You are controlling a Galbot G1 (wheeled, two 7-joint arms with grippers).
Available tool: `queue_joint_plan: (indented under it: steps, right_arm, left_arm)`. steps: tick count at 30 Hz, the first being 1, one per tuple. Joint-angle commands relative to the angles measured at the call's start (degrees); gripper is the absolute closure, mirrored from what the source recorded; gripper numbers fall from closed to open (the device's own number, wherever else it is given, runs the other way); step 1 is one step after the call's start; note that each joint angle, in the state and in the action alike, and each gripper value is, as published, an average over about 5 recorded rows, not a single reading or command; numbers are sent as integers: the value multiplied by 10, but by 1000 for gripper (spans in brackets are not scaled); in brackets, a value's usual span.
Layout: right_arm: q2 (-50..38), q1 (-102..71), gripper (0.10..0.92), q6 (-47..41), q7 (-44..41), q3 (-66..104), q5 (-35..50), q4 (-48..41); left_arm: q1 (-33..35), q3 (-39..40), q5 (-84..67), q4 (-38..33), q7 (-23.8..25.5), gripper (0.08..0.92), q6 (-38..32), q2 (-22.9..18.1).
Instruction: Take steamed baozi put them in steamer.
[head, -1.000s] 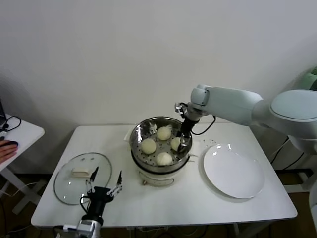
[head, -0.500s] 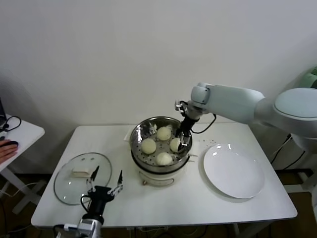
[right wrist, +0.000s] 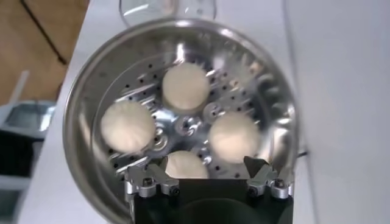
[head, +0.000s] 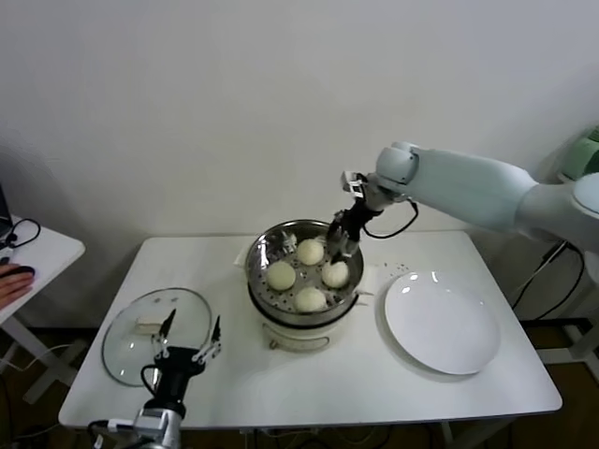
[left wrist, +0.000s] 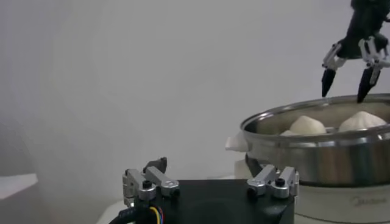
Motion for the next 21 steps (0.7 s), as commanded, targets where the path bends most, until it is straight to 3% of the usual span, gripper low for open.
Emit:
queue_joint_plan:
  steps: [1,9,21]
  right_arm:
    - [-132,-101,203,17,130,259,-101,111]
    - [-214,-246,203,17,203,436,-138,187]
    - [-296,-524,203,86,369,680,-140,302]
  left_arm:
    - [3,-38,-25,1,-2,177,-6,5]
    - [7,-50,-28,-11,-3,177,-11,0]
    - [3,-58,-23,-20,-9,177,-14,-10]
